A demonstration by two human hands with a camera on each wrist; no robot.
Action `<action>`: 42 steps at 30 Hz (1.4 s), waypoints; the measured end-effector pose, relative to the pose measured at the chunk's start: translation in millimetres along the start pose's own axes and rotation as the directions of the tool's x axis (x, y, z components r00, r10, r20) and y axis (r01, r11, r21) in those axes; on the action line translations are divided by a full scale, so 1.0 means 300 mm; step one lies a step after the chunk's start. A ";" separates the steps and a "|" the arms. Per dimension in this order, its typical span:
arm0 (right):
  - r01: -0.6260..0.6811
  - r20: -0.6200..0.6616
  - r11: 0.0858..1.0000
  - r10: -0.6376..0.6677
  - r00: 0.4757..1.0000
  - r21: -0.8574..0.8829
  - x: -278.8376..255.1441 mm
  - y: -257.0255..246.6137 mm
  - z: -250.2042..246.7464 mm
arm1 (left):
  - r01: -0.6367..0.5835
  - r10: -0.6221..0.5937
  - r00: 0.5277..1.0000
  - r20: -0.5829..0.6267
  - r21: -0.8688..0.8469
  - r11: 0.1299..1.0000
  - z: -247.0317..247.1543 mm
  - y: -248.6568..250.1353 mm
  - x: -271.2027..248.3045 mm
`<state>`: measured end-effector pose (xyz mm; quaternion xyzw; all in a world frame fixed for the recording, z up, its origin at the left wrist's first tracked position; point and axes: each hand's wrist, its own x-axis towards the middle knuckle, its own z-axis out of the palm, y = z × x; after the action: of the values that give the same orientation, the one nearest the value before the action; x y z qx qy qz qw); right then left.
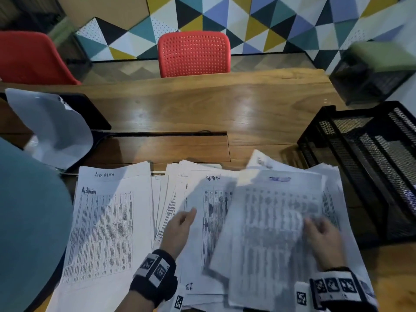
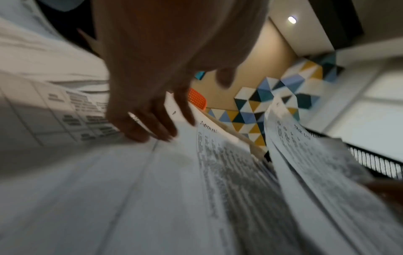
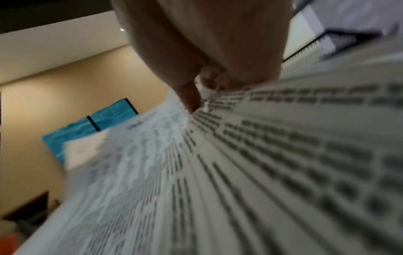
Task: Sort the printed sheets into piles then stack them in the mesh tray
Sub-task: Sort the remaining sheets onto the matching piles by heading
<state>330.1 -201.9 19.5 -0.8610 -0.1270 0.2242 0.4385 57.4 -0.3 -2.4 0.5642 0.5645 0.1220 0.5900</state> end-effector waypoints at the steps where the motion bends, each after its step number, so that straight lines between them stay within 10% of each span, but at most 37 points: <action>1: 0.011 -0.095 0.981 -0.030 0.995 -0.194 0.020 0.003 -0.037 | -0.012 0.030 0.992 -0.124 0.142 0.990 -0.007 -0.016 0.014; 6: 0.090 -0.293 0.817 -0.304 0.906 -0.569 0.080 0.016 -0.082 | 0.136 -0.016 0.976 -0.217 0.551 0.824 0.014 -0.048 0.036; 10: 0.280 -0.288 0.748 -0.530 0.797 -0.602 0.028 -0.004 -0.001 | 0.188 -0.071 0.973 -0.221 0.569 0.801 0.064 -0.021 0.033; 16: 0.446 0.071 0.809 -0.456 0.887 -0.384 -0.097 -0.051 0.200 | 0.274 -0.097 0.948 -0.303 0.619 0.736 0.068 -0.003 0.040; 22: 0.492 0.559 0.827 -0.280 0.780 -0.271 -0.157 -0.013 0.311 | 0.189 -0.111 0.972 -0.207 0.409 0.893 0.054 -0.018 0.049; 29: 0.347 0.440 0.894 -0.201 0.875 -0.282 -0.134 -0.042 0.280 | -0.200 0.197 0.979 -0.044 -0.072 0.977 -0.042 0.075 -0.065; 35: 0.093 0.445 0.983 -0.154 0.882 0.156 -0.105 -0.140 0.279 | -0.200 0.230 0.971 0.063 -0.314 0.928 -0.184 0.100 -0.073; 42: 0.095 0.281 0.922 -0.210 0.936 0.374 -0.105 -0.172 0.284 | -0.028 0.081 0.990 0.115 -0.403 0.915 -0.142 0.079 -0.060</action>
<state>259.2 -125.4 26.2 -0.7078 -0.2204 0.3429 0.5769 28.7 16.1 37.8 0.4539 0.4722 0.2145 0.7246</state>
